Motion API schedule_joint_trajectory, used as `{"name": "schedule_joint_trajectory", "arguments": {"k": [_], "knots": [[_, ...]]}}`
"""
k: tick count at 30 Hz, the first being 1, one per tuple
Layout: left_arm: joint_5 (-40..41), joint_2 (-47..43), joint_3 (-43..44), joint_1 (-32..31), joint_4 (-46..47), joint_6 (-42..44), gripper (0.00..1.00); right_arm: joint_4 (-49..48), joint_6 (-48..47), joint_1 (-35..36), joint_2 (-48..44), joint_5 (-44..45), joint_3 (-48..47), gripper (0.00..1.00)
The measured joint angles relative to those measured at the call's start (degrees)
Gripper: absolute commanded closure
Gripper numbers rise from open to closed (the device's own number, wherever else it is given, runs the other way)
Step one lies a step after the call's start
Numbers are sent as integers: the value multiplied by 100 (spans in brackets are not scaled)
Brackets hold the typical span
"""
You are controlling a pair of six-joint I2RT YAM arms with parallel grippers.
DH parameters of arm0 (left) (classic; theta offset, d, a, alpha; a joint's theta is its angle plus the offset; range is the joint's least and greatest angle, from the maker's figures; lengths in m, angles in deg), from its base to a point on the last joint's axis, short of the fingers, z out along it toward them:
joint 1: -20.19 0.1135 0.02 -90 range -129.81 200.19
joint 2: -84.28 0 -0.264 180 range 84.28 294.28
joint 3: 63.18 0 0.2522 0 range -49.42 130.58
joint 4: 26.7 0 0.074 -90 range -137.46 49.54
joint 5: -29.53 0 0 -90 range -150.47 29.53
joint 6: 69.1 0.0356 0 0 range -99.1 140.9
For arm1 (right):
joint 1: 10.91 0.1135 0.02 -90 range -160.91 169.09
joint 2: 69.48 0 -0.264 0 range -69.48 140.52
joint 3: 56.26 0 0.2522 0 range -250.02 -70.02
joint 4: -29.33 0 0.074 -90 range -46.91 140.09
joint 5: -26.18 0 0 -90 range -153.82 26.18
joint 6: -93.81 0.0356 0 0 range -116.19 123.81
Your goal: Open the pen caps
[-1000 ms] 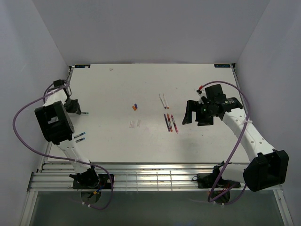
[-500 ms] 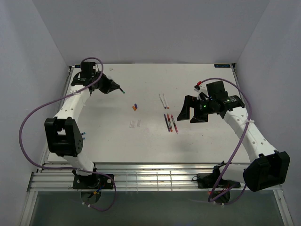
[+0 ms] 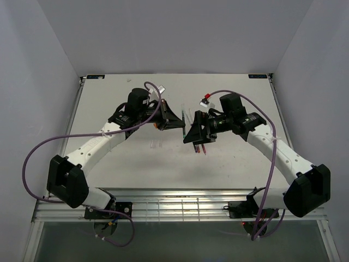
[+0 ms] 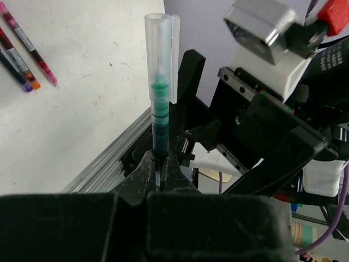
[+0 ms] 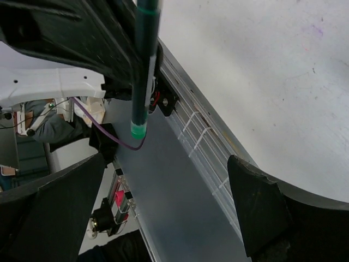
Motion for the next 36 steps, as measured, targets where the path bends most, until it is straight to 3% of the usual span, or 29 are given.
{"name": "schedule_joint_trajectory", "arguments": {"k": [12, 16, 24, 28, 29, 31, 33, 34, 36], "knots": [[181, -643, -590, -2, 203, -302, 100, -1368, 890, 254, 107, -15, 225, 32], [205, -734, -710, -2, 243, -343, 100, -1794, 1150, 374, 186, 20, 378, 47], [199, -872, -1040, -2, 282, -343, 100, -2382, 1537, 531, 437, 33, 490, 62], [223, -892, -1102, 9, 284, -332, 100, -2612, 1672, 632, 487, -2, 507, 92], [225, -920, -1119, 20, 284, -313, 100, -2640, 1731, 643, 487, 11, 544, 92], [262, -966, -1141, 31, 245, -280, 93, -2804, 1851, 654, 487, -4, 632, 92], [273, -984, -1145, 31, 192, -232, 79, -2931, 1934, 673, 466, -4, 715, 92], [271, -984, -1150, 31, 168, -210, 66, -3001, 1967, 684, 448, 0, 769, 92], [289, -984, -1154, 28, 92, -153, 57, -3099, 2002, 706, 361, -7, 916, 92]]}}
